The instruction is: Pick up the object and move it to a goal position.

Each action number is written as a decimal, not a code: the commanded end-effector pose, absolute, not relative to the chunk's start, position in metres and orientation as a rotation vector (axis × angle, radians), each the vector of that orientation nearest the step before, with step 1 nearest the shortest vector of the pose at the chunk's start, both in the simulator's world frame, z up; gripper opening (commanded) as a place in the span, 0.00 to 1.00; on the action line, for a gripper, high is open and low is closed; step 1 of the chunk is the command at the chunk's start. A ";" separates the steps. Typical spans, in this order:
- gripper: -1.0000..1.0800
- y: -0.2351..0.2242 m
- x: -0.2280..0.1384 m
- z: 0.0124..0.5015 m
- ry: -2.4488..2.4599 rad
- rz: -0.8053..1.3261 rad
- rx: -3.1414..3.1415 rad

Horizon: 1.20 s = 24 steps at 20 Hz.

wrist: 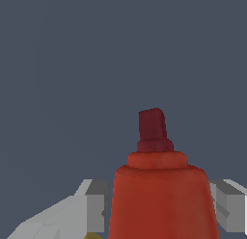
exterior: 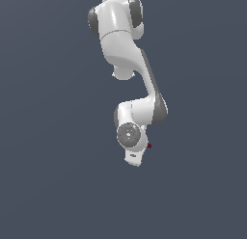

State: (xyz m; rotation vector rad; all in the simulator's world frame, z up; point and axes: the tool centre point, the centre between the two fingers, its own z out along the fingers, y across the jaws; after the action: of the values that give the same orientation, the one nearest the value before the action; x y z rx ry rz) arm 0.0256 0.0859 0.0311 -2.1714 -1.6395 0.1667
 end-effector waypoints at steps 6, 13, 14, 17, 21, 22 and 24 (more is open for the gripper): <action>0.00 0.086 0.026 0.031 -1.640 0.166 -2.171; 0.00 0.082 0.022 0.043 -1.640 0.167 -2.172; 0.00 0.081 0.021 0.047 -1.640 0.167 -2.172; 0.00 0.077 0.017 0.060 -1.640 0.167 -2.172; 0.00 0.073 0.014 0.073 -1.640 0.167 -2.172; 0.00 0.073 0.014 0.076 -1.640 0.167 -2.172; 0.00 0.072 0.013 0.078 -1.640 0.167 -2.171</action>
State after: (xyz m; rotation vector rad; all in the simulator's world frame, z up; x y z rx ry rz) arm 0.0130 0.0725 0.0738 -2.1709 -1.6381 0.1698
